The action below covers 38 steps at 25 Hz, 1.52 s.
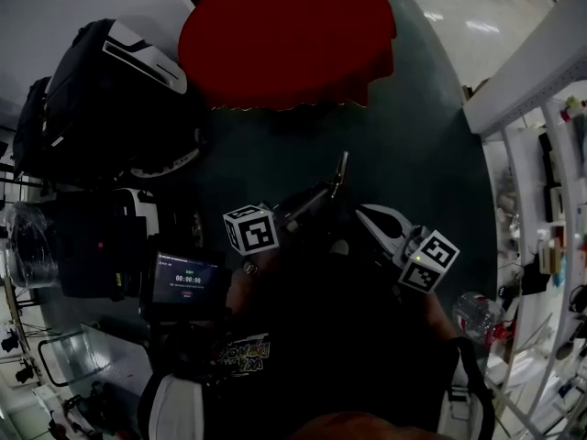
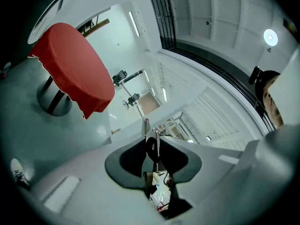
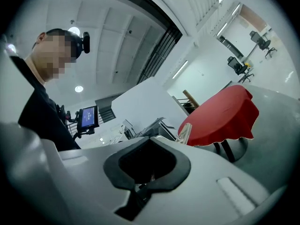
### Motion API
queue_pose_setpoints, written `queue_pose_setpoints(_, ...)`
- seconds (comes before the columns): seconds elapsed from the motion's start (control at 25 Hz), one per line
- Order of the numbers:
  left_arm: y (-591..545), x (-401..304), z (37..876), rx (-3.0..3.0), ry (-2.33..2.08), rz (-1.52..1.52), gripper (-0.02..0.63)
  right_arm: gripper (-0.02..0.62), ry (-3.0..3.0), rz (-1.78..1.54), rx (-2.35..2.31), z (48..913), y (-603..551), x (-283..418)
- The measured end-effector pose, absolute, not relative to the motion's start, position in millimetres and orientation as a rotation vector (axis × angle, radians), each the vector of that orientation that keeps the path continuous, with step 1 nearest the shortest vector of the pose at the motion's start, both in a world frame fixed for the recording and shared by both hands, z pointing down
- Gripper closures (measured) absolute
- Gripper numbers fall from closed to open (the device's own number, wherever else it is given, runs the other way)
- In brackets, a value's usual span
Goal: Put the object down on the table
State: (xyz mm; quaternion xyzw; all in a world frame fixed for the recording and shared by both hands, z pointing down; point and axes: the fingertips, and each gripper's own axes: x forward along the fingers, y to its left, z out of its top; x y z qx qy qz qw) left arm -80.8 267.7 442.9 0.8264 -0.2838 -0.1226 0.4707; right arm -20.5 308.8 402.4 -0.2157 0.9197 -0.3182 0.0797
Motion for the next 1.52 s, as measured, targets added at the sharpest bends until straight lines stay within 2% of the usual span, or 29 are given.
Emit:
queue_pose_setpoints(0.56, 176, -43, 447, 2.029, -0.671, -0.302, 0.502, 0.592, 2.620, -0.989, -0.873, 410, 259, 57)
queue_pose_setpoints(0.84, 50, -31, 475, 1.972, -0.735, -0.300, 0.503, 0.592, 2.515, -1.021, -0.995, 427, 176, 105)
queue_pose_setpoints(1.04, -96, -51, 500, 2.026, -0.929, -0.260, 0.503, 0.592, 2.532, -0.990, -1.091, 426, 66, 133)
queue_pose_setpoints(1.28, -264, -80, 533, 2.195, -1.328, 0.145, 0.503, 0.592, 2.559, -1.000, -1.161, 415, -54, 153)
queue_pose_setpoints(1.52, -367, -88, 590, 2.388, -1.602, 1.090, 0.503, 0.592, 2.592, -1.092, -1.096, 421, -135, 153)
